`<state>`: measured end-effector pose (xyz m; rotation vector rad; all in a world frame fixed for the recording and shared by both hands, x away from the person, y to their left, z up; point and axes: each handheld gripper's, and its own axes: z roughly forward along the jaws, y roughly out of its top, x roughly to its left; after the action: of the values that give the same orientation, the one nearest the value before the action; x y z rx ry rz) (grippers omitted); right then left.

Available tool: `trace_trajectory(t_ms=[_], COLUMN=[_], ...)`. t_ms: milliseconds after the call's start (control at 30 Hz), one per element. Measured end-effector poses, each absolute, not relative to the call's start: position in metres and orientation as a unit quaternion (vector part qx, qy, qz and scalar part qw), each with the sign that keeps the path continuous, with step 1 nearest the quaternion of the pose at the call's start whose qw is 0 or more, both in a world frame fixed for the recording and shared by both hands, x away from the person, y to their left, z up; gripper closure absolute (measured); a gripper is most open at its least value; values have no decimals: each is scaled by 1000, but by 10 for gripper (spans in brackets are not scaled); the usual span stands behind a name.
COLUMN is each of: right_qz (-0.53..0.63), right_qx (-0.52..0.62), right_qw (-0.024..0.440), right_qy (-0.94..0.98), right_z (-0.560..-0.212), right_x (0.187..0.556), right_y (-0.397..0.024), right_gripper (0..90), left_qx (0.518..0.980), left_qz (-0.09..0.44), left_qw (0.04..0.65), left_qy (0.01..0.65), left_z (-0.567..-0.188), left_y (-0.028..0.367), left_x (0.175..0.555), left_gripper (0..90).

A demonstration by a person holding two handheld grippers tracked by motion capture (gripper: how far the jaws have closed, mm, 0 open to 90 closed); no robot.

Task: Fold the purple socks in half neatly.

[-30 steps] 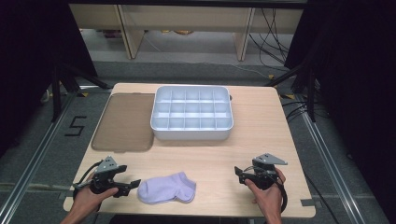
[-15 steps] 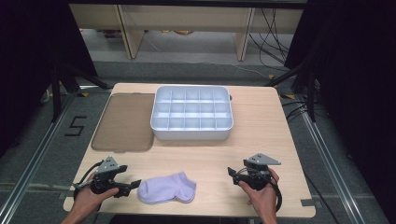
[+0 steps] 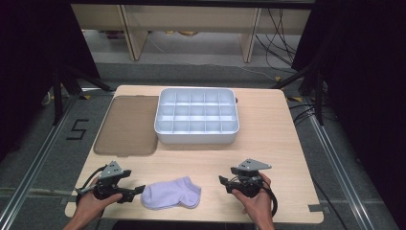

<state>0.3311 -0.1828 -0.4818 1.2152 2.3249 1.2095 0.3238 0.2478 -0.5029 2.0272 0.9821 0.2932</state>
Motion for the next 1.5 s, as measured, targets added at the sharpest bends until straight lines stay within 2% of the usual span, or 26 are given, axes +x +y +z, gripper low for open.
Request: trace_trajectory(t_ms=[133,333,567,1033,1500], right_qz=[422,424,410,385,352], right_qx=[397,355,305,265,258], right_qw=[123,124,97,81,83], right_qy=[806,824,854,880,896], right_z=[-479,-475,-479,-488,-497], right_x=[329,326,323,327,331], right_y=[-168,-143,-112,-78,-74], right_gripper=[530,728,852,877,879], left_qx=[810,814,805,809,810], left_qz=[117,120,118,118,114], left_qw=[421,415,425,421,423], left_qy=[392,389,396,392,389], left_z=[-503,-503,-504,-503,-503], left_y=[248,249,247,247,247], left_x=[324,324,324,324,324], left_gripper=[154,155,155,155,155])
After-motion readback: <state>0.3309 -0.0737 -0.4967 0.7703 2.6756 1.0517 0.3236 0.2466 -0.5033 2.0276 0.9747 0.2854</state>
